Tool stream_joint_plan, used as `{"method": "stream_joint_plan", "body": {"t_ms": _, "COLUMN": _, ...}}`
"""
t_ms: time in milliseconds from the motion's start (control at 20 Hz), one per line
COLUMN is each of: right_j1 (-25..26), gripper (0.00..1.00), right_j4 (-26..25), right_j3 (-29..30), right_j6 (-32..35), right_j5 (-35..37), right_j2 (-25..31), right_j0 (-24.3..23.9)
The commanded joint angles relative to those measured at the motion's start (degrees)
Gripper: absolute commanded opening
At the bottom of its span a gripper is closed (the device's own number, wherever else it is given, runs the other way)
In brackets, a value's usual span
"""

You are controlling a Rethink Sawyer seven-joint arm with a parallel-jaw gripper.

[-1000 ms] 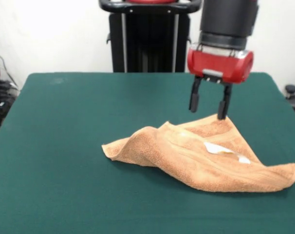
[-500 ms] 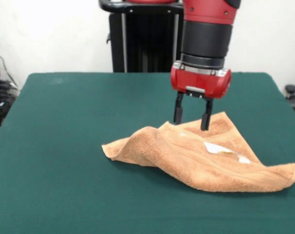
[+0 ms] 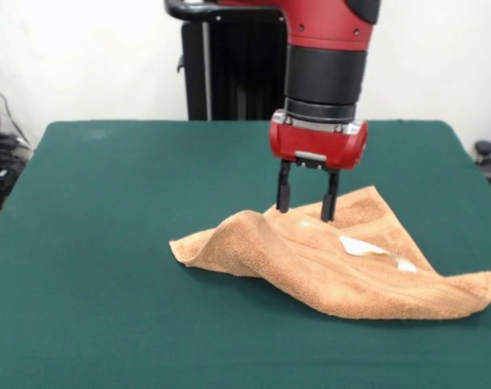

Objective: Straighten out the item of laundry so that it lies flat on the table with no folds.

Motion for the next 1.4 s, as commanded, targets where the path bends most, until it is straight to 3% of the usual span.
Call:
{"method": "stream_joint_plan", "body": {"t_ms": 50, "right_j1": 3.85, "gripper": 1.0, "right_j4": -4.69, "right_j3": 2.94, "right_j6": 2.13, "right_j5": -1.37, "right_j2": 8.43, "right_j0": -1.64}}
{"method": "stream_joint_plan", "body": {"t_ms": 950, "right_j1": 4.78, "gripper": 1.0, "right_j4": -10.44, "right_j3": 1.36, "right_j6": 1.73, "right_j5": -0.53, "right_j2": 10.91, "right_j0": -5.71}}
{"method": "stream_joint_plan", "body": {"t_ms": 1400, "right_j1": 2.51, "gripper": 1.0, "right_j4": -10.85, "right_j3": 2.81, "right_j6": 3.47, "right_j5": 1.27, "right_j2": 10.68, "right_j0": -5.06}}
